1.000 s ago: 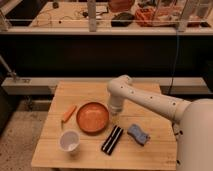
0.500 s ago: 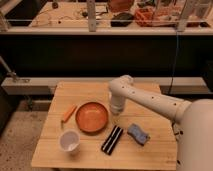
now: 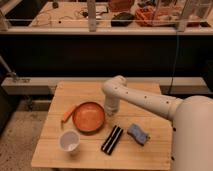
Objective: Push the ceramic bowl across the table
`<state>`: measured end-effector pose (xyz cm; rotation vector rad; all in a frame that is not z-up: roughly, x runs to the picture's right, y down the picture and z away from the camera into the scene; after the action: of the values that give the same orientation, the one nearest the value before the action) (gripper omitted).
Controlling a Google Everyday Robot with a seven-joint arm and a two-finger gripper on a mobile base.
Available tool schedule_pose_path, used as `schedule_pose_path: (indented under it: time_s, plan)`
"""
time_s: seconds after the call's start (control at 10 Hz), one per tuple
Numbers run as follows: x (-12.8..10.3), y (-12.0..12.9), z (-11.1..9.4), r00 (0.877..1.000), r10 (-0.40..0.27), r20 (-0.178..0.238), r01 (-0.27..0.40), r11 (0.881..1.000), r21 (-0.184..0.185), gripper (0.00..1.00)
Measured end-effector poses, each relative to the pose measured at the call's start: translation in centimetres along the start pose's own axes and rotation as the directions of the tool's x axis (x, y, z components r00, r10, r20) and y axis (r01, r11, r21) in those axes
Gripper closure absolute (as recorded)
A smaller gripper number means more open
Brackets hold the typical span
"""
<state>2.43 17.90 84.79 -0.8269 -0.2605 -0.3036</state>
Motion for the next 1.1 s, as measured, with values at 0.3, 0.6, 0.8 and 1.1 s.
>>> schedule_pose_path:
  time_s: [0.3, 0.6, 0.8, 1.1]
  plan:
    - [1.3, 0.4, -0.1, 1.000, 0.000, -0.001, 0.000, 1.000, -0.006, 0.98]
    - [-0.3, -0.3, 0.3, 1.000, -0.029, -0.009, 0.029, 1.000, -0.011, 0.98]
    - [0.0, -0.3, 0.5, 0.999, -0.038, -0.016, 0.038, 0.999, -0.016, 0.98]
    - [-0.2, -0.6, 0.7, 0.998, -0.055, -0.016, 0.054, 0.998, -0.024, 0.98]
